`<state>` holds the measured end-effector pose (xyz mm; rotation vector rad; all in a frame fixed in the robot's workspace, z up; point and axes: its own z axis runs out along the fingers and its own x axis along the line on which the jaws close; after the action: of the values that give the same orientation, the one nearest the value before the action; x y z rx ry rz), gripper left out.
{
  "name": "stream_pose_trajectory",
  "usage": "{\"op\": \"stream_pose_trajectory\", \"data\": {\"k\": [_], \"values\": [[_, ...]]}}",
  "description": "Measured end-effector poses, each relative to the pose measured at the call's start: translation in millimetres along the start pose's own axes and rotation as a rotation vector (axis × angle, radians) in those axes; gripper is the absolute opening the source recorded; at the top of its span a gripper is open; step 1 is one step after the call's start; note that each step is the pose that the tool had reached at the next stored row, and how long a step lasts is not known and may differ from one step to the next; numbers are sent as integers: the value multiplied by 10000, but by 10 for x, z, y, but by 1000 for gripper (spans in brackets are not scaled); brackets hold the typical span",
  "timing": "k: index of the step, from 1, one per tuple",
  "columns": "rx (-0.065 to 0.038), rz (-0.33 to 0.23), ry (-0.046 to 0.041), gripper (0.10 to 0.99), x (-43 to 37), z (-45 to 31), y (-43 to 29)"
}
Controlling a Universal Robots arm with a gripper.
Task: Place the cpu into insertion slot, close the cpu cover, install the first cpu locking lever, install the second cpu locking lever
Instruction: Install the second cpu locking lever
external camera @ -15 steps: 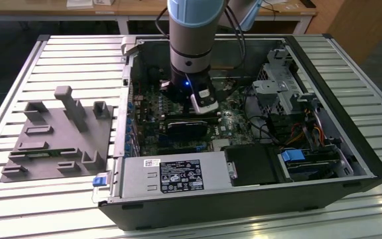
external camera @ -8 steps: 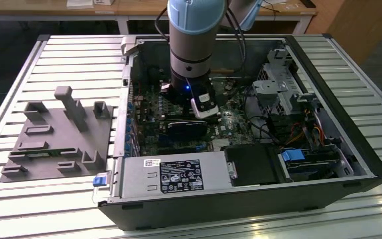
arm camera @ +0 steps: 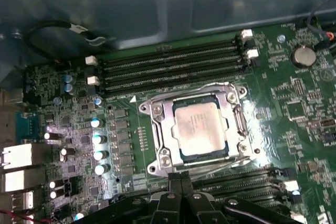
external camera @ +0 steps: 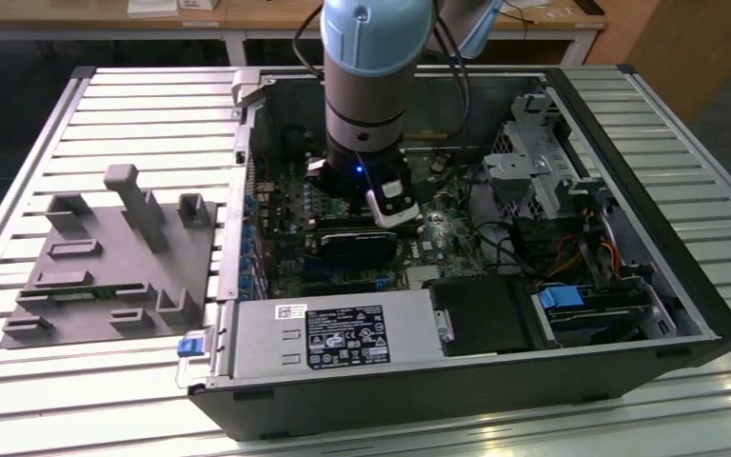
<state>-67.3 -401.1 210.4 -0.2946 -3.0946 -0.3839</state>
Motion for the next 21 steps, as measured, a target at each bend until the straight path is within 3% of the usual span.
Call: {"op": "stream_pose_trajectory", "data": {"k": [6,15,21], "values": [[-289,-165,-4,102,-3,-1,-27],[-500,-311,-60,102,24,-14,-120],[-820,-375,-53,102,66,5,-159]]}}
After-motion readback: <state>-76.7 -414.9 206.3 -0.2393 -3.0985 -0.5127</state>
